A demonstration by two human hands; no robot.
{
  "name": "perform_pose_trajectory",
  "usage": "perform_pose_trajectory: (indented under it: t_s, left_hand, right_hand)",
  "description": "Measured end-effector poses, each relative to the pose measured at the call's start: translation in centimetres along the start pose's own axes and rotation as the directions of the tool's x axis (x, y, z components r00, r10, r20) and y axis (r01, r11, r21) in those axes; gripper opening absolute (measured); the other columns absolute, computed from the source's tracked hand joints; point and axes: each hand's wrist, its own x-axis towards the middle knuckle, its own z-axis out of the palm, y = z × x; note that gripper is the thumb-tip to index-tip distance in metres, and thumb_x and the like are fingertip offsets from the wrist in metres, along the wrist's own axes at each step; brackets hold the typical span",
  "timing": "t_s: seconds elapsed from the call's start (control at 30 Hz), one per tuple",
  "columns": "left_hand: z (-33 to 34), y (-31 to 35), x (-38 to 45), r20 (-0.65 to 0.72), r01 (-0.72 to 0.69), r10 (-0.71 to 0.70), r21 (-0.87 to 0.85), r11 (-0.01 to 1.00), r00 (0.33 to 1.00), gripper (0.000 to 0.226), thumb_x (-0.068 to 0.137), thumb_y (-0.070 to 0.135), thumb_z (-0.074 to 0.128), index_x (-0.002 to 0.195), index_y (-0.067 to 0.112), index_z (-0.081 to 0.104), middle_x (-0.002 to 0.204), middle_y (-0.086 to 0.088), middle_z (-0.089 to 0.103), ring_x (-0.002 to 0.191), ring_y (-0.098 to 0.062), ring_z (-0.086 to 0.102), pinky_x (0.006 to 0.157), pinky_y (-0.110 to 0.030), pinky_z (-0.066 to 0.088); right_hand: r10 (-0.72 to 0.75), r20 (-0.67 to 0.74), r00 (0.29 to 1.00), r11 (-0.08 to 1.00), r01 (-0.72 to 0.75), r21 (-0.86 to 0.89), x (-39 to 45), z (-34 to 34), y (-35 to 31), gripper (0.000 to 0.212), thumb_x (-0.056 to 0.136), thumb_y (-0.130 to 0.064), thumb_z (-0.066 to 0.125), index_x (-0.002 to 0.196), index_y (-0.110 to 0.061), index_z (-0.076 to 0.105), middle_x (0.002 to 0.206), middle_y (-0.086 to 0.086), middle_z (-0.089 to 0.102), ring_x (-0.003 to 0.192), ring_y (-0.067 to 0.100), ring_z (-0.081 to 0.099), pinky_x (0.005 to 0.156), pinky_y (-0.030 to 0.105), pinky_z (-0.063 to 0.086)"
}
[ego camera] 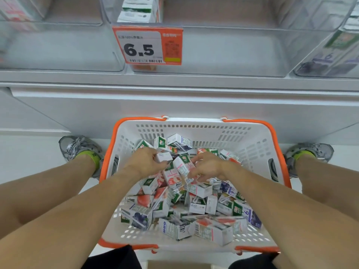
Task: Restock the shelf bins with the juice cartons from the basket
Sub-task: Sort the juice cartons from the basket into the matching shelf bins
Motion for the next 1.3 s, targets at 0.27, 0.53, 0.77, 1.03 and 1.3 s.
perform_pose_trajectory:
  t_s: [0.27,0.53,0.77,1.03,1.3]
  left_hand:
    - [-4.2,4.1,-2.5,-0.02,-0.011,-0.006,-0.713,0.701,1.0,0.043,0.096,0.046,0.056,0.096,0.006,0.074,0.082,-0.009,0.077,0.083,-0.029,0.073,0.082,-0.037,0.059]
    - [-8.4,8.3,-8.8,-0.126,-0.131,0.045,-0.847,0.516,0.991,0.041,0.097,0.048,0.052,0.104,0.012,0.07,0.089,-0.012,0.077,0.079,-0.027,0.074,0.073,-0.038,0.058]
    - [-14.8,8.2,-11.8,-0.149,-0.212,0.151,-0.703,0.679,0.977,0.05,0.094,0.051,0.053,0.106,0.005,0.07,0.094,-0.014,0.077,0.088,-0.029,0.074,0.082,-0.041,0.06]
    - [-15.8,9.7,-11.1,-0.157,-0.229,0.168,-0.716,0.659,0.973,0.04,0.09,0.04,0.065,0.109,0.005,0.066,0.094,-0.012,0.077,0.093,-0.035,0.072,0.09,-0.05,0.057]
    - [-14.9,10.7,-9.3,-0.033,-0.106,0.126,-0.771,0.628,0.991,0.032,0.096,0.035,0.06,0.112,0.008,0.067,0.096,-0.011,0.077,0.09,-0.028,0.074,0.086,-0.042,0.059]
  right_hand:
    - [-0.237,-0.068,0.969,0.944,0.246,0.219,-3.8,-1.7,-3.5,0.058,0.075,0.002,0.08,0.127,-0.009,0.056,0.111,0.01,0.073,0.102,0.024,0.069,0.084,0.036,0.059]
    - [-0.464,-0.073,0.883,0.834,0.463,0.299,-11.7,-0.4,-6.6,0.039,0.083,-0.01,0.077,0.117,0.003,0.064,0.106,0.015,0.075,0.099,0.032,0.072,0.087,0.043,0.059]
    - [-0.567,-0.062,0.822,0.715,0.528,0.459,-17.5,-1.6,-9.0,0.026,0.093,-0.007,0.064,0.115,0.007,0.064,0.092,0.011,0.075,0.087,0.022,0.071,0.093,0.049,0.056]
    - [-0.614,-0.053,0.788,0.646,0.539,0.54,-18.0,-1.4,-10.6,0.036,0.097,-0.001,0.052,0.126,0.02,0.049,0.123,0.028,0.065,0.115,0.039,0.064,0.099,0.053,0.052]
    - [-0.548,-0.316,0.774,0.795,0.6,0.091,-17.7,-0.7,-11.7,0.036,0.083,-0.033,0.078,0.116,-0.022,0.068,0.102,-0.005,0.073,0.085,0.009,0.074,0.08,0.035,0.062]
